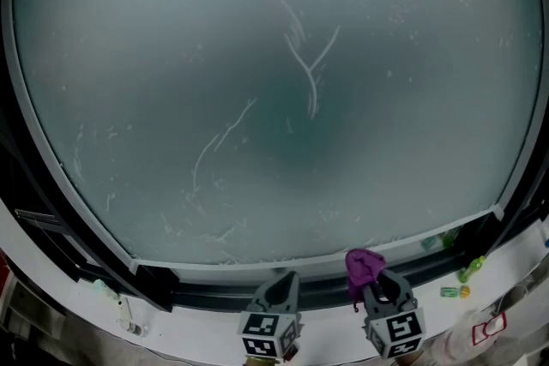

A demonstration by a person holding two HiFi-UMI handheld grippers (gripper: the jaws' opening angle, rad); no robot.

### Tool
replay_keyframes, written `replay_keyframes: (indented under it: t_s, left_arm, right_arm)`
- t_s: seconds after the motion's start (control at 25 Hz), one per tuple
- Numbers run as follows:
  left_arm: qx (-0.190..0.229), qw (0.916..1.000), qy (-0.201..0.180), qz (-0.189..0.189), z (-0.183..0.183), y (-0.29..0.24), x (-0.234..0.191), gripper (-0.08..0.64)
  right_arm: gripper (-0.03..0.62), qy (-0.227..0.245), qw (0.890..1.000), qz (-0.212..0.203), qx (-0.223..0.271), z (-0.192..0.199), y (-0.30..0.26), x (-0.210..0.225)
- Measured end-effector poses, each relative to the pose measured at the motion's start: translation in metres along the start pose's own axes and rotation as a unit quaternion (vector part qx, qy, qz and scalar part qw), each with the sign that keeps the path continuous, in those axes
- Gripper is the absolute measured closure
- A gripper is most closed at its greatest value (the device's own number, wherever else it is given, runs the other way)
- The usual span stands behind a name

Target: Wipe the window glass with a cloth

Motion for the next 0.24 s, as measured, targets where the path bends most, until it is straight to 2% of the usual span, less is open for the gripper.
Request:
replay_keyframes:
  t_s: [0.24]
  left_arm:
    - [0.002,1.0,-0.003,0.004,-0.0013,-0.0032,0.0015,0.555]
  right_arm:
    - [0.532,0.009,1.0,-0.006,0.005,-0.0041,-0.0017,-0.0018]
Point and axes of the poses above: the fingertips, and each gripper's own axes: y backward along the fingers, x to its right, z out of its underside, the point moved 3 cm from there along y, backward along the fingers, and after that the axes turned 3 degrees about x, right-handed, at the moved point
